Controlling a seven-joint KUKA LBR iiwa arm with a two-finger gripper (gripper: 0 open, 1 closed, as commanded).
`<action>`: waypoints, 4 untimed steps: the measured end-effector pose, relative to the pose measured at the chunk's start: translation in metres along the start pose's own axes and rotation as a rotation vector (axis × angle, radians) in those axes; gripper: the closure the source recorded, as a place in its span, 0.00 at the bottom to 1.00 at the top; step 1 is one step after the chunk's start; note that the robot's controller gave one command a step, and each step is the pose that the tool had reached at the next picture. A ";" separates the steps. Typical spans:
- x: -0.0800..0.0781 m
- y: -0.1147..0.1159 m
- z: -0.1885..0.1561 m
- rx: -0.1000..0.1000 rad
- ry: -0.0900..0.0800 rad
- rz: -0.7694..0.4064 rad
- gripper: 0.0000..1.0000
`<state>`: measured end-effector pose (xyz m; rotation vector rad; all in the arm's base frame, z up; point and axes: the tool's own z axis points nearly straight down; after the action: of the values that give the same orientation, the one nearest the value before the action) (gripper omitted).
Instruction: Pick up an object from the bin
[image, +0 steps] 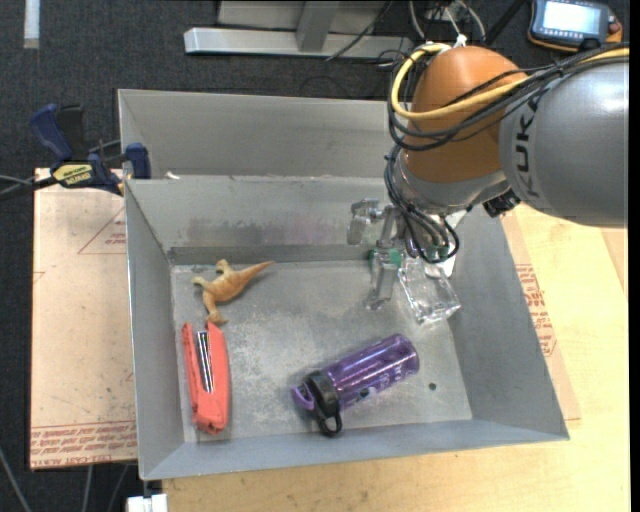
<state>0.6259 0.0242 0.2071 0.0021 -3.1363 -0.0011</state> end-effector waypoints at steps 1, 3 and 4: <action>-0.001 0.000 -0.005 0.000 -0.007 0.001 0.00; 0.014 -0.073 0.024 -0.001 -0.008 -0.058 0.00; 0.053 -0.080 0.073 0.000 -0.014 -0.104 0.00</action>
Offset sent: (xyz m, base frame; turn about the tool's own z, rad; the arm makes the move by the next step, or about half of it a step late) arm -0.0288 -0.0779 -0.0272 -0.1658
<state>0.5724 -0.0557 0.1344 0.1655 -3.1464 -0.0008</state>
